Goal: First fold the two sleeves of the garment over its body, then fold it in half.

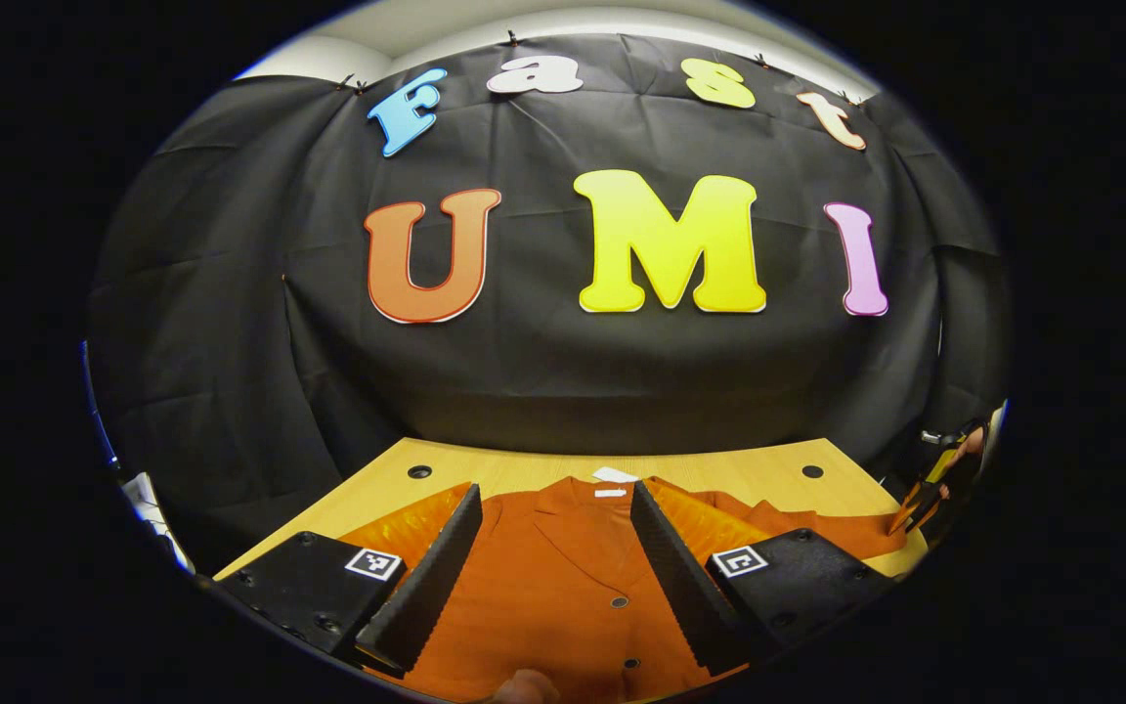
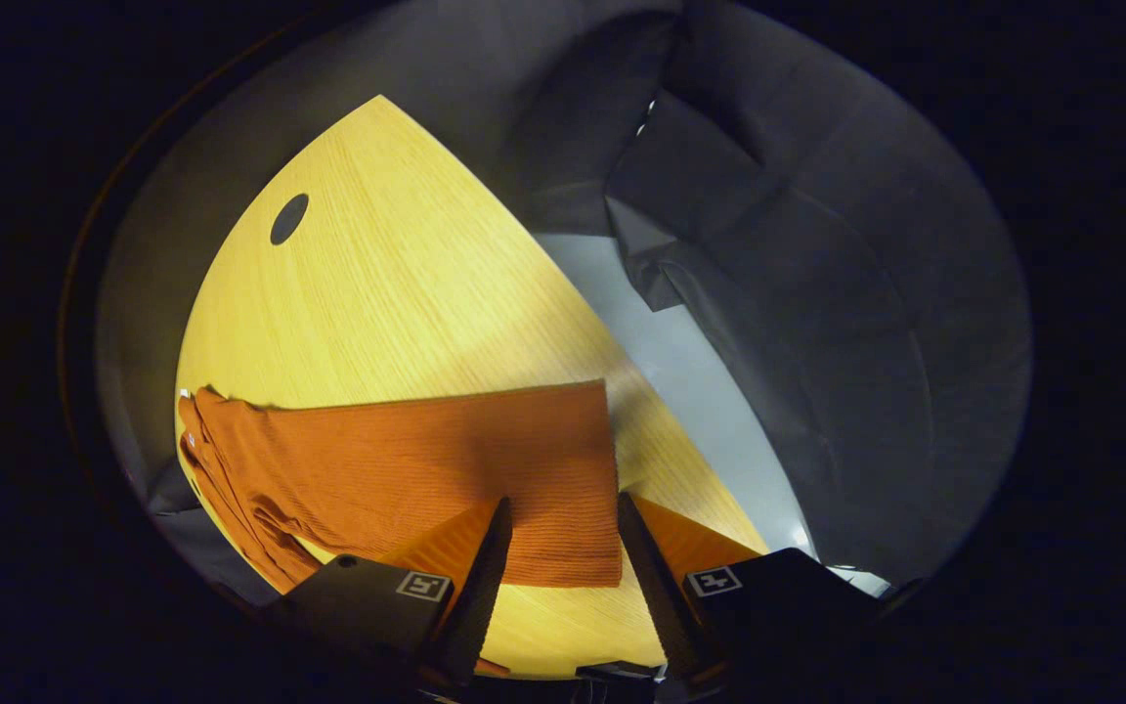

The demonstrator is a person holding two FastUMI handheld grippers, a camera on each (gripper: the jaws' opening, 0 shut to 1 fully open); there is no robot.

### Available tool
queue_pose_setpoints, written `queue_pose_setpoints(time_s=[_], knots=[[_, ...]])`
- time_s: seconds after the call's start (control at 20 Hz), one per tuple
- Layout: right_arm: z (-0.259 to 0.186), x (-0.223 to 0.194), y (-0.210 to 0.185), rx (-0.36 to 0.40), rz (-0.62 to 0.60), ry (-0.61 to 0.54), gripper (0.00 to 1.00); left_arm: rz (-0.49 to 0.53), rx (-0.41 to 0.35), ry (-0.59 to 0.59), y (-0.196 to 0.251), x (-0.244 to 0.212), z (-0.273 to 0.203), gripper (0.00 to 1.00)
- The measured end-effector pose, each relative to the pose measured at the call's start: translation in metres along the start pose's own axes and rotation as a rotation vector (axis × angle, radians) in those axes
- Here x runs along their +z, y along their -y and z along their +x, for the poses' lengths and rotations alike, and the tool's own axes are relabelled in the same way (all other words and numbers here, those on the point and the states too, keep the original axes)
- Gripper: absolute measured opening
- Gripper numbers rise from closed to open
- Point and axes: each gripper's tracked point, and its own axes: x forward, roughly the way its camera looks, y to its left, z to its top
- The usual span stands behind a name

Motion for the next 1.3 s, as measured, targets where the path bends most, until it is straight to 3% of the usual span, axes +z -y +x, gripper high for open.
queue_pose_setpoints(time_s=[0.1, 0.25, 0.3, 0.55, 0.8, 0.95, 1.3], knots=[[-0.002, -0.008, -0.005, -0.006, -0.008, -0.008, 0.4, 0.01, 0.006, -0.005, -0.007, -0.001, 0.002, 0.99], [0.0, -0.003, 0.008, -0.044, -0.042, 0.0, 0.24, 0.011, 0.0, -0.008, -0.012, -0.004, 0.003, 0.99], [-0.004, -0.003, 0.007, -0.036, -0.043, -0.002, 0.07, 0.014, -0.003, -0.009, -0.013, -0.004, 0.003, 0.99], [-0.024, -0.006, -0.006, -0.011, -0.052, 0.054, 0.0, 0.029, -0.006, 0.019, -0.026, 0.003, 0.003, 0.99], [-0.087, -0.019, -0.068, 0.066, -0.187, 0.163, 0.0, 0.032, -0.014, 0.032, -0.045, -0.002, 0.004, 0.99], [-0.133, -0.036, -0.128, 0.137, -0.288, 0.221, 0.0, 0.033, -0.012, 0.031, -0.063, -0.01, 0.0, 0.99], [-0.193, -0.13, -0.329, 0.361, -0.538, 0.244, 0.0, 0.009, 0.037, 0.003, -0.126, -0.044, -0.013, 0.99]])
